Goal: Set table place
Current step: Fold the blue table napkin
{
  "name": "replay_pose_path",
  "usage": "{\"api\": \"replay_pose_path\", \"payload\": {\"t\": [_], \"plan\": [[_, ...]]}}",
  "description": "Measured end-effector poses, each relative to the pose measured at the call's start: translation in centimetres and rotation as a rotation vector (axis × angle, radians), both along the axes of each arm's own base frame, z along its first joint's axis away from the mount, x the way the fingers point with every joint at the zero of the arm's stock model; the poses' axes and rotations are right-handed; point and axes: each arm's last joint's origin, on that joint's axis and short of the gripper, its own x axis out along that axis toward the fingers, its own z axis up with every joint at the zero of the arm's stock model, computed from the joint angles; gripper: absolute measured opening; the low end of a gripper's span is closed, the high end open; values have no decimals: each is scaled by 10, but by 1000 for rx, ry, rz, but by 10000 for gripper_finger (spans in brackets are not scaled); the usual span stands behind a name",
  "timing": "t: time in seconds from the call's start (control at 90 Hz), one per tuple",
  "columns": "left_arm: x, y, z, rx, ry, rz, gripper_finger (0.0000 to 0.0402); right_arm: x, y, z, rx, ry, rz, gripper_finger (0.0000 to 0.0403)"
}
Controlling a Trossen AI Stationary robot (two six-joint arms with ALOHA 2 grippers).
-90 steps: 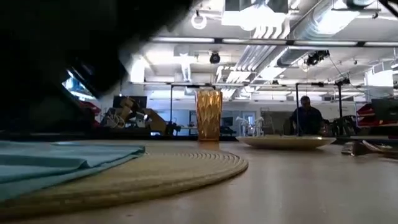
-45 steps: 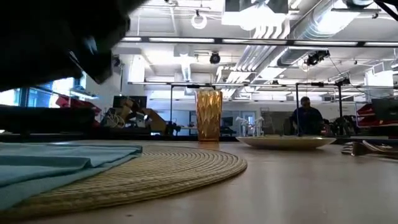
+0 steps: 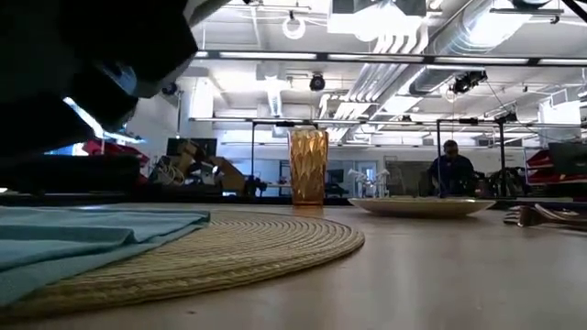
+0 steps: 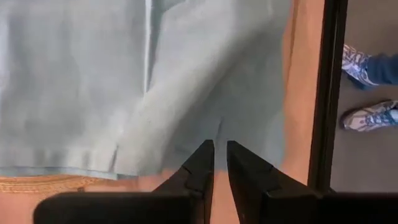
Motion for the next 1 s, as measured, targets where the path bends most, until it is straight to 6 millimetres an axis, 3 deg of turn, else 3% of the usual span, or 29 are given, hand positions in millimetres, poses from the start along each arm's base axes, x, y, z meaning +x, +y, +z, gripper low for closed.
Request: {"api": "replay_pose_path", "payload": {"t": [0.211,0.356,0.433,0.578,0.789,0.911,1.0], "plan": [[-3,-2,0,-39,71,-22,31,-1,-1,-1,-11,23,-22,10],[-10,-2,7,-74,78,-44,31,3,-1,12,-14,13,-90,2],[-17,-2,16,-95,51,-49,31,11,-10,22,27,40,-173,1],[-32,-3,27,-113,-5,-62,31,27,-38,58,175,53,-360,0],[-44,-6,23,-54,-120,7,31,37,-102,81,209,104,-714,0],[-45,-3,16,12,-142,110,31,35,-144,81,193,213,-949,0],[-44,1,11,60,-166,190,37,36,-160,76,155,248,-955,0]]}}
